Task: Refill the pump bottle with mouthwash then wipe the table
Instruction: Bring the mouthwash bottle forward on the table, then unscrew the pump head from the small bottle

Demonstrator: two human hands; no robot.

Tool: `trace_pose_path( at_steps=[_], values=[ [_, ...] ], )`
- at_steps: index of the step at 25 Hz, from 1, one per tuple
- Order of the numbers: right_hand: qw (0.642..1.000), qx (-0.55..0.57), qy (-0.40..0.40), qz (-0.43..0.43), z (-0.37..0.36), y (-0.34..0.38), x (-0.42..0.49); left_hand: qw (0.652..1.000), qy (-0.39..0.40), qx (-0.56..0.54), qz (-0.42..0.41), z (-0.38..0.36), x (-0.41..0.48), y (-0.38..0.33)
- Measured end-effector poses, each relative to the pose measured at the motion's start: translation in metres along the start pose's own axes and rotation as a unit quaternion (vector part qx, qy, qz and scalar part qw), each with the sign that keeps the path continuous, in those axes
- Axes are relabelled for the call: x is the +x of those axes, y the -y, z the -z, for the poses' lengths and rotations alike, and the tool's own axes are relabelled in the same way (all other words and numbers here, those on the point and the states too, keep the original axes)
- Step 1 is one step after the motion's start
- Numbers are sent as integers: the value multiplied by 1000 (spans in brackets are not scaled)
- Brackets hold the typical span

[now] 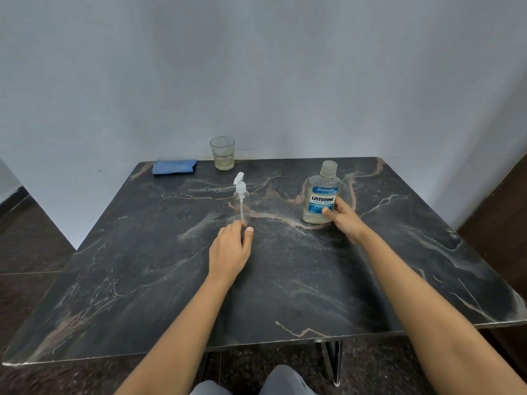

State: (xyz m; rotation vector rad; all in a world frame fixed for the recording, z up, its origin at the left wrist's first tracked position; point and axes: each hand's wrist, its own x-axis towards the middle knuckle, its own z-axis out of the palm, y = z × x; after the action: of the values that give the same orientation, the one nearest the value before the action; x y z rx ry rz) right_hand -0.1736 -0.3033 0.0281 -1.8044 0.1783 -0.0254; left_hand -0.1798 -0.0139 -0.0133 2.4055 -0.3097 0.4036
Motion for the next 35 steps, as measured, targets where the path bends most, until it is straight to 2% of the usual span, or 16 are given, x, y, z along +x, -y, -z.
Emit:
trace_pose_path(
  at_steps=[2, 4, 6, 8, 10, 12, 15, 23, 25, 28, 30, 35],
  values=[
    [993, 6, -114, 38, -9, 0, -16, 996, -2, -73, 54, -5, 2, 6],
    [954, -4, -256, 153, -34, -2, -38, 987, 2, -134, 93, -9, 9, 12],
    [924, -59, -296, 234, -68, 2, -52, 975, 1, -177, 132, -8, 20, 15],
    [924, -107, -271, 249, -98, 17, -50, 967, -6, -199, 159, -7, 29, 18],
    [936, -178, -206, 221, -119, 38, -32, 971, -11, -187, 148, -8, 33, 22],
    [939, -252, -126, 196, -135, 59, -10, 984, -2, -137, 112, -11, 36, 23],
    [940, -286, -53, 181, -157, 85, 17, 994, 6, -73, 86, -13, 37, 23],
    [934, -285, -30, 212, -173, 94, 14, 980, -3, -167, 107, -2, 26, 16],
    [924, -322, -35, 205, -173, 92, 2, 980, -5, -166, 112, 0, 17, 12],
    [887, -421, -51, 182, -171, 93, -8, 980, -9, -154, 124, 2, 3, 7],
    [875, -442, -23, 197, -172, 95, -14, 980, -5, -155, 127, 6, -5, 6],
    [870, -427, 61, 240, -172, 92, -16, 983, 11, -150, 105, 14, -18, 10]
  ],
)
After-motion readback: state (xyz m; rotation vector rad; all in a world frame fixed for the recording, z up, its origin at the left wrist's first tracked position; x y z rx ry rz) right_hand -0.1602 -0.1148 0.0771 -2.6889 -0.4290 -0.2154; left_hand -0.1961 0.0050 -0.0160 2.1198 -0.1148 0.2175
